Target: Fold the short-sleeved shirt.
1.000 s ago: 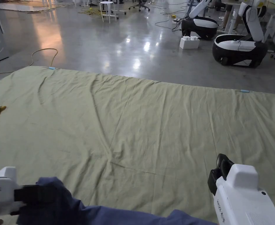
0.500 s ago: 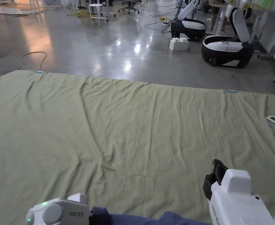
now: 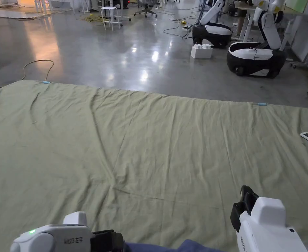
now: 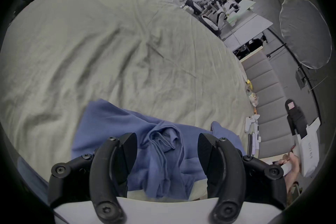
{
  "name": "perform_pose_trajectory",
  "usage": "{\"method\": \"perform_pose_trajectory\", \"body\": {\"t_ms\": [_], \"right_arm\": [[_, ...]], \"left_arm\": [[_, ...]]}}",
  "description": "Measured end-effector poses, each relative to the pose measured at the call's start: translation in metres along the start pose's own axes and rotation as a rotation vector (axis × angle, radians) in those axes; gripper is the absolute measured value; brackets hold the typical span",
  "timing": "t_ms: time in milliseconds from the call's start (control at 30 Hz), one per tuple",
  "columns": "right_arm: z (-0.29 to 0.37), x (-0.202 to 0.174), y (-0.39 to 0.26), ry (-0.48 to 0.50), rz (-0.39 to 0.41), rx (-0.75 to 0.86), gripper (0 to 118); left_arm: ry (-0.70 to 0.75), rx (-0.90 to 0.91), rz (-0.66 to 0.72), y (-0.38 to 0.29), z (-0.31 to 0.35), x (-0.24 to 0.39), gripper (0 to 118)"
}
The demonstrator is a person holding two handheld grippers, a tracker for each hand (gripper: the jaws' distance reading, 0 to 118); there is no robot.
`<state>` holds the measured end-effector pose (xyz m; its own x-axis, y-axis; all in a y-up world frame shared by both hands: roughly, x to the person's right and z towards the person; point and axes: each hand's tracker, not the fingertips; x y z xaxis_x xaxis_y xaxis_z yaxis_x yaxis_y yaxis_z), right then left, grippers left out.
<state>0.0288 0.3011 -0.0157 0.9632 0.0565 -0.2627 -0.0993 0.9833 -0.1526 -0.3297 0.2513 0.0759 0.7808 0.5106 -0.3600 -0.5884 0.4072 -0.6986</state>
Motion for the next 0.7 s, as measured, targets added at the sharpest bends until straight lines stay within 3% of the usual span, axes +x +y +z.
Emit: {"method": "perform_pose_trajectory", "body": {"t_ms": [100, 167, 233, 367, 700], "right_arm": [[0.001, -0.001, -0.001, 0.003, -0.002, -0.001, 1], [0.0, -0.001, -0.002, 0.005, -0.006, -0.006, 1], [0.0, -0.001, -0.003, 0.008, -0.01, -0.013, 1], [0.001, 0.0, -0.005, 0.007, -0.011, -0.017, 1], [0.003, 0.003, -0.008, 0.005, -0.005, -0.022, 1]], "left_arm": [[0.019, 0.039, -0.012, 0.002, 0.01, -0.004, 68], [0.081, 0.037, -0.056, -0.001, 0.005, -0.002, 50], [0.139, -0.016, -0.076, -0.006, -0.009, -0.001, 24], [0.161, -0.126, -0.114, -0.025, -0.039, 0.007, 15], [0.071, -0.137, -0.173, -0.057, -0.068, 0.046, 15]]}}
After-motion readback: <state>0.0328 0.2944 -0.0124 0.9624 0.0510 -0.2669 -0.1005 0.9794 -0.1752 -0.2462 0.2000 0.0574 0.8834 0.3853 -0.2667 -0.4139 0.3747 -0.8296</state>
